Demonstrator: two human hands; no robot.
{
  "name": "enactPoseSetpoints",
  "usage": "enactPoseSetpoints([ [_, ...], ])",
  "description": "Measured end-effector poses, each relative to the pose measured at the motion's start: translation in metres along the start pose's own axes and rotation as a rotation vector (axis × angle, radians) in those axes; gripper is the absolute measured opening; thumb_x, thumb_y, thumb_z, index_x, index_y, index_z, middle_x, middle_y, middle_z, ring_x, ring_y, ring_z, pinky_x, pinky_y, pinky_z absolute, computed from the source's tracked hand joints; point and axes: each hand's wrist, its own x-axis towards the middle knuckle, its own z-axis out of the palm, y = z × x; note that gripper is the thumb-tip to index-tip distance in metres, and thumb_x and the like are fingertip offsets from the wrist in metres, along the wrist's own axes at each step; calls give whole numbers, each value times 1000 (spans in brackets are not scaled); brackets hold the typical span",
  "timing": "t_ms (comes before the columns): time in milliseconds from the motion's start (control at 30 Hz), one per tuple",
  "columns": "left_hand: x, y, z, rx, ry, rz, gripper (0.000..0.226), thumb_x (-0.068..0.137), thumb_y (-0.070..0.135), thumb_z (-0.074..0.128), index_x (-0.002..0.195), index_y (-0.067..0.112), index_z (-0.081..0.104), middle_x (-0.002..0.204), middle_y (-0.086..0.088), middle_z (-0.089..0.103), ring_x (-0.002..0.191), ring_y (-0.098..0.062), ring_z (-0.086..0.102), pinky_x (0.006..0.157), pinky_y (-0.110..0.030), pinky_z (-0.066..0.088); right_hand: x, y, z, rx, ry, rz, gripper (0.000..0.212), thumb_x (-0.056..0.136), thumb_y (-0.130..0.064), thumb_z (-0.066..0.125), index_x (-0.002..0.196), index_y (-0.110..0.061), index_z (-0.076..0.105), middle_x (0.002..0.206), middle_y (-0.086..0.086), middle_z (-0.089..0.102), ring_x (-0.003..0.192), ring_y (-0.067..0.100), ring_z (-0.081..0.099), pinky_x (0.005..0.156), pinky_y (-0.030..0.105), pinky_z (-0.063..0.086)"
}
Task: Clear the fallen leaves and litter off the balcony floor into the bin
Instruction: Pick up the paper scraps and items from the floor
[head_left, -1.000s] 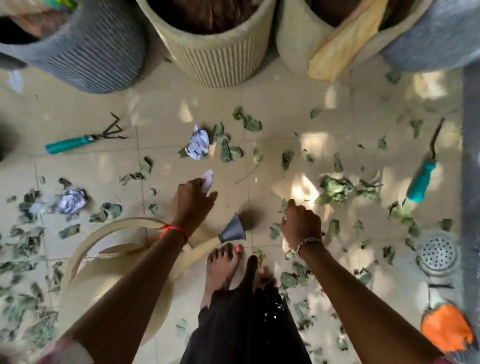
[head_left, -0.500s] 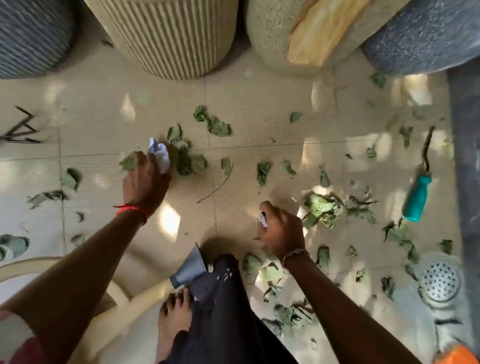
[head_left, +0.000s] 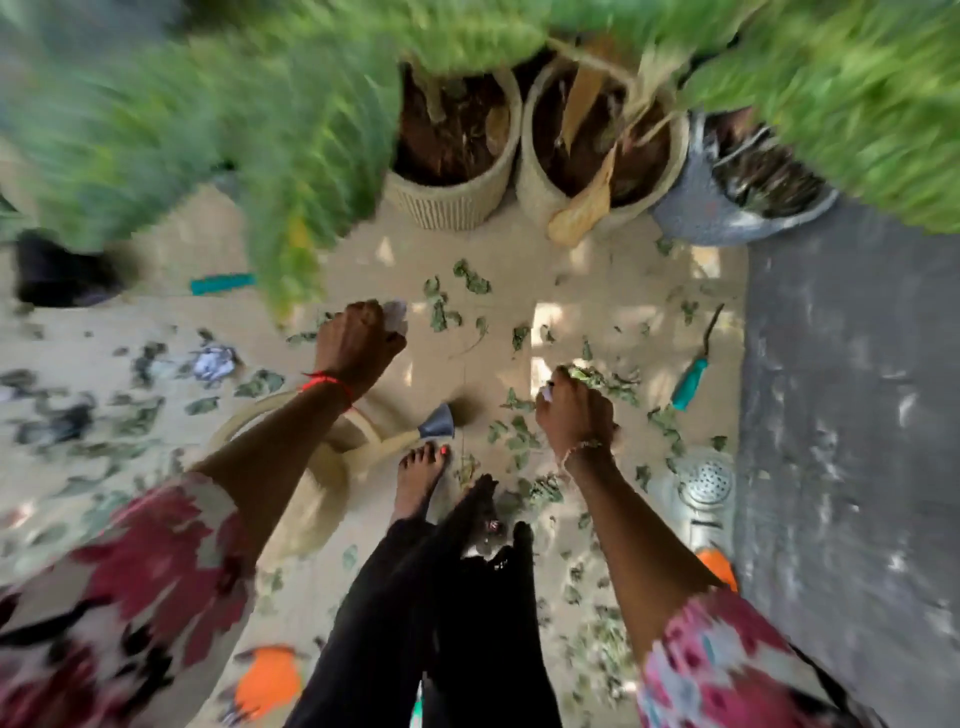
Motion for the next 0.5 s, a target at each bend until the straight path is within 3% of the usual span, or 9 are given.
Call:
enactPoseSetpoints([
  [100,-45,22,-95,-7,-79,-47,45,93,28,53,129,3,46,121,-27,57,111,-41,54,84,-40,42,-32,-56,-97,91,43,-13,27,92,-26,48,113,-9,56,114,15,62,109,34,56,87,35,42],
  [200,-94,33,-188,3,-12,-4,34,87,23,59,110,-1,59,114,-27,60,106,-42,56,83,-41,43,-69,-106,-187,212,76,-90,28,91,-29,51,106,-8,61,112,17,62,108,36,56,84,36,42],
  [300,-153,36,-266,-41,40,3,31,82,25,60,93,-3,64,99,-28,63,94,-44,60,73,-40,46,-112,-145,-256,387,136,-228,28,90,-28,52,73,-6,57,82,19,62,84,38,57,64,35,39],
  [367,-201,28,-306,-127,125,-47,34,79,28,61,90,-5,64,98,-27,64,90,-41,62,70,-38,46,-148,-165,-287,408,128,-353,42,91,-27,52,55,-12,38,58,8,45,67,30,47,57,32,29],
  [400,-224,22,-321,-157,191,-66,31,80,26,63,89,-4,63,98,-27,65,87,-38,62,70,-36,45,-165,-174,-299,379,112,-419,46,92,-27,52,52,-15,31,54,5,39,66,28,43,57,30,26],
  [500,-288,-7,-348,-172,304,-173,27,82,27,68,87,2,62,91,-20,64,77,-31,59,66,-36,45,-204,-192,-314,224,49,-557,44,92,-26,51,53,-13,35,75,21,59,76,36,54,59,28,26],
])
